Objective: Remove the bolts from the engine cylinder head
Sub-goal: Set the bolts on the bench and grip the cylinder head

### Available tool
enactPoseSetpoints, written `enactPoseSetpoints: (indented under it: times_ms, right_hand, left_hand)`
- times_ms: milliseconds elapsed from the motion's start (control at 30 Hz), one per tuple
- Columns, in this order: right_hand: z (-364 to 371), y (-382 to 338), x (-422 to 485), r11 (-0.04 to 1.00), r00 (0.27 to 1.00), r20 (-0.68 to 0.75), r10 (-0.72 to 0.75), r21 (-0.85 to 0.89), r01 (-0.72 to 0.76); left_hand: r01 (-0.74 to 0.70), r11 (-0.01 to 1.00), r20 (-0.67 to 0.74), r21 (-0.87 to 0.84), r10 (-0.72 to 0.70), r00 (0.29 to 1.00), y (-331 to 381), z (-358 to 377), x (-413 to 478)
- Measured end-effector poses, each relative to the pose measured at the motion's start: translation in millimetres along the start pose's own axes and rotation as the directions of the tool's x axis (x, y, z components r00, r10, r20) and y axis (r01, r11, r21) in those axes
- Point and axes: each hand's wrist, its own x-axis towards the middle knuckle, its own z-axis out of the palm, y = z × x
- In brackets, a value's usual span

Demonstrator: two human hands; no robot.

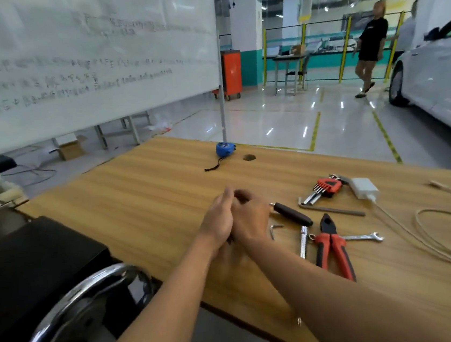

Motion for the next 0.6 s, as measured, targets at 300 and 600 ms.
enactPoseSetpoints:
  times_ms: [300, 600]
  right_hand:
    - [101.4, -144.5, -148.2, 0.797, 0.755, 0.312, -0.577, 0.416, 0.437]
    - [214.1, -239.7, -246.7, 0.228, 0.153, 0.887, -0.435, -0.056, 0.972]
  left_hand:
    - [-0.335, 0.867, -0.330, 0.370, 0.460, 0.825, 60.6, -185.9, -217.7]
    - [0.726, 0.400, -0.765, 0.560, 0.585, 0.268, 74.6, -375.6, -512.4]
